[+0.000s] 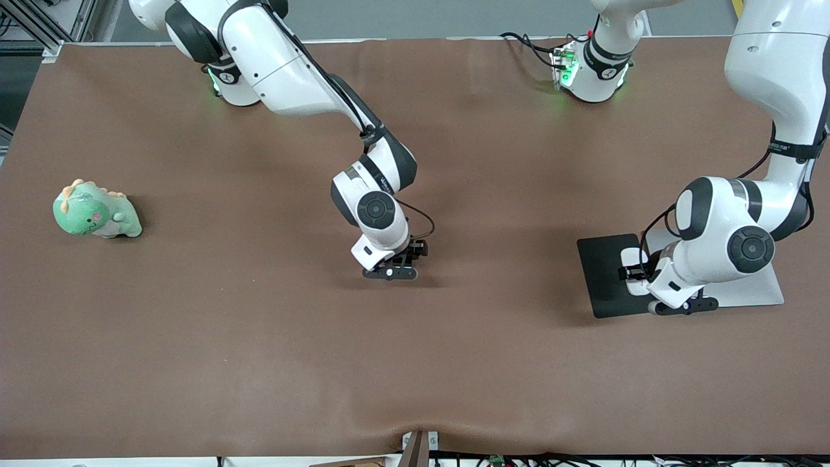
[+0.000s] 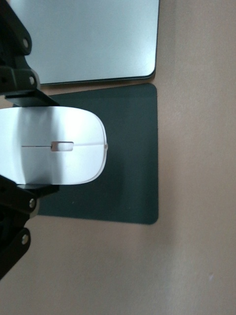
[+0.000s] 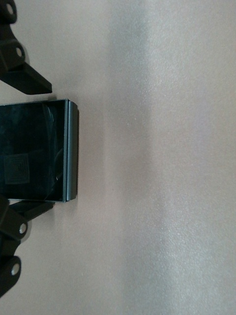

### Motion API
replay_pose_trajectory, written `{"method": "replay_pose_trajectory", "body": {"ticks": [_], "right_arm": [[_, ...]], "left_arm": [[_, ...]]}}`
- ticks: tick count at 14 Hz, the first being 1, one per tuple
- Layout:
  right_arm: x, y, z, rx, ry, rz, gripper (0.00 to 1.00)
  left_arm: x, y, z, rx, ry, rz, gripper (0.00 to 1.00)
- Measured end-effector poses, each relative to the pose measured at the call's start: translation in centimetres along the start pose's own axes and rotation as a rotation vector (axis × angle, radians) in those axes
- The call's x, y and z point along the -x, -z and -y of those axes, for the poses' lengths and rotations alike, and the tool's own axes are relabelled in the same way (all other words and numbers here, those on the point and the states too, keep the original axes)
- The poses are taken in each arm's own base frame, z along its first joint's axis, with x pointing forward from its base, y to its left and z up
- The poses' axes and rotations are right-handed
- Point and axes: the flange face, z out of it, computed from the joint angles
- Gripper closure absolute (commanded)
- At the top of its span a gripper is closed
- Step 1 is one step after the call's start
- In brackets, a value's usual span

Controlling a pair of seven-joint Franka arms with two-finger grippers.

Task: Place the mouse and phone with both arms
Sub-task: 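Release the mouse on the pad while the right gripper carries the phone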

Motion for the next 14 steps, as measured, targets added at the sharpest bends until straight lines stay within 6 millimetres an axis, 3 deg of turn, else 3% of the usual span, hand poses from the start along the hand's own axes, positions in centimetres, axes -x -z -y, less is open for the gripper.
{"method": "replay_pose_trajectory", "body": {"ticks": [1, 4, 7, 9, 11, 14], "right_arm": [[-0.1, 0.0, -0.1, 0.001, -0.002, -0.001, 1.0], [-0.7, 0.2, -0.6, 0.002, -0.025, -0.007, 1.0], [-3.3, 1.3, -3.5, 0.006, -0.078, -0.011, 1.0], [-5.3, 3.7, -6.8, 0.028, -0.073, 0.029, 1.0], [-6.7, 7.4, -10.0, 0.046, -0.071, 0.075, 1.0], [-7.4, 12.2, -15.4, 0.052, -0.051, 0.116, 1.0]], "left_arm": [[-0.1, -0.8, 0.4, 0.008, 0.008, -0.007, 0.38], [-0.4, -2.5, 0.8, 0.024, 0.016, -0.032, 0.38], [-0.7, -4.0, 0.5, 0.04, 0.015, -0.057, 0.37], [-0.8, -5.0, 0.5, 0.044, 0.015, -0.052, 0.37], [-0.8, -5.4, 0.5, 0.045, 0.015, -0.048, 0.37], [-0.8, -5.6, 0.4, 0.047, 0.014, -0.048, 0.36]]}}
